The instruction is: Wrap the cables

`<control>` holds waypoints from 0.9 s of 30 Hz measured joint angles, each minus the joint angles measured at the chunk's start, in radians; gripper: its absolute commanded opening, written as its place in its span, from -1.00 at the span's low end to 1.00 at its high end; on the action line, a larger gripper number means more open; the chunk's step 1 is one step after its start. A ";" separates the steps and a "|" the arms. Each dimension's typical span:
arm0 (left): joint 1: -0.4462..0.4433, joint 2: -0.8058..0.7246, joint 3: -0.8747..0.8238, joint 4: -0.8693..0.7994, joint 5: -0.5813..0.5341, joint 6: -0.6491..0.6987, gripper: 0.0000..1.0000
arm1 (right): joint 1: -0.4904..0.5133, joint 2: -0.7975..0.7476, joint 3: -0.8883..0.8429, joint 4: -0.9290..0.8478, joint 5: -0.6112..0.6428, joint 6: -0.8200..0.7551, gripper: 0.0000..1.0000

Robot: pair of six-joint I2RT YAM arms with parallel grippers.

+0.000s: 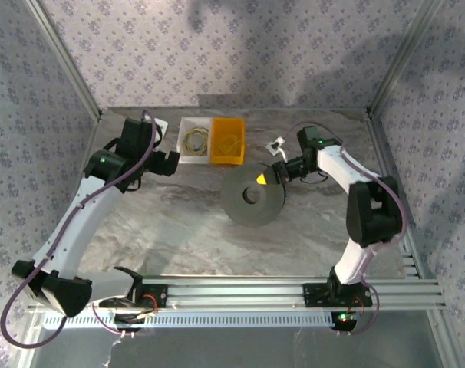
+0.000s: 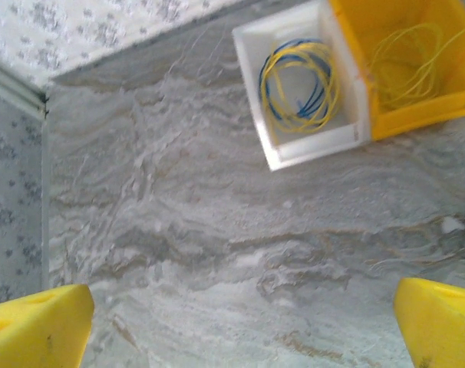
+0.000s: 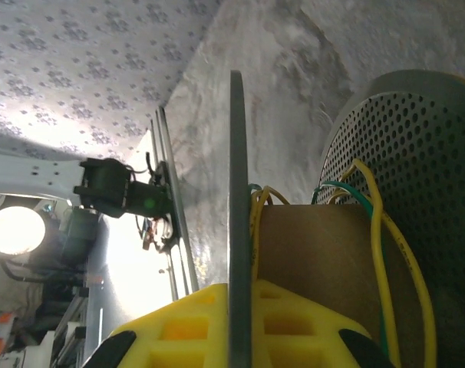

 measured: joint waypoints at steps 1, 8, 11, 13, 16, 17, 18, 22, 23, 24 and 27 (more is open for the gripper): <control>0.005 -0.005 -0.021 0.005 -0.009 -0.006 0.99 | 0.009 0.025 0.006 0.003 0.006 0.000 -1.00; 0.035 -0.058 -0.146 0.032 -0.029 -0.053 0.99 | 0.101 0.135 0.060 0.085 0.011 0.132 -1.00; 0.042 -0.065 -0.163 0.045 -0.029 -0.066 0.99 | 0.116 0.183 0.085 0.138 0.025 0.228 -1.00; 0.043 -0.065 -0.175 0.061 -0.029 -0.074 0.99 | 0.115 0.203 0.095 0.156 0.043 0.284 -1.00; 0.050 -0.065 -0.201 0.083 -0.029 -0.086 0.99 | 0.109 0.209 0.096 0.169 0.071 0.342 -0.90; 0.052 -0.066 -0.213 0.092 -0.029 -0.089 0.99 | 0.109 0.209 0.097 0.173 0.078 0.354 -0.76; 0.056 -0.069 -0.227 0.101 -0.027 -0.094 0.99 | 0.109 0.209 0.097 0.177 0.082 0.364 -0.65; 0.077 -0.072 -0.254 0.114 -0.010 -0.106 0.99 | 0.110 0.211 0.099 0.214 0.202 0.347 -0.35; 0.083 -0.072 -0.255 0.118 -0.006 -0.109 1.00 | 0.110 0.212 0.100 0.218 0.232 0.338 -0.30; 0.087 -0.072 -0.255 0.122 -0.005 -0.110 0.99 | 0.110 0.213 0.101 0.220 0.256 0.333 -0.27; 0.095 -0.072 -0.255 0.135 0.003 -0.113 0.99 | 0.111 0.214 0.105 0.225 0.311 0.323 -0.04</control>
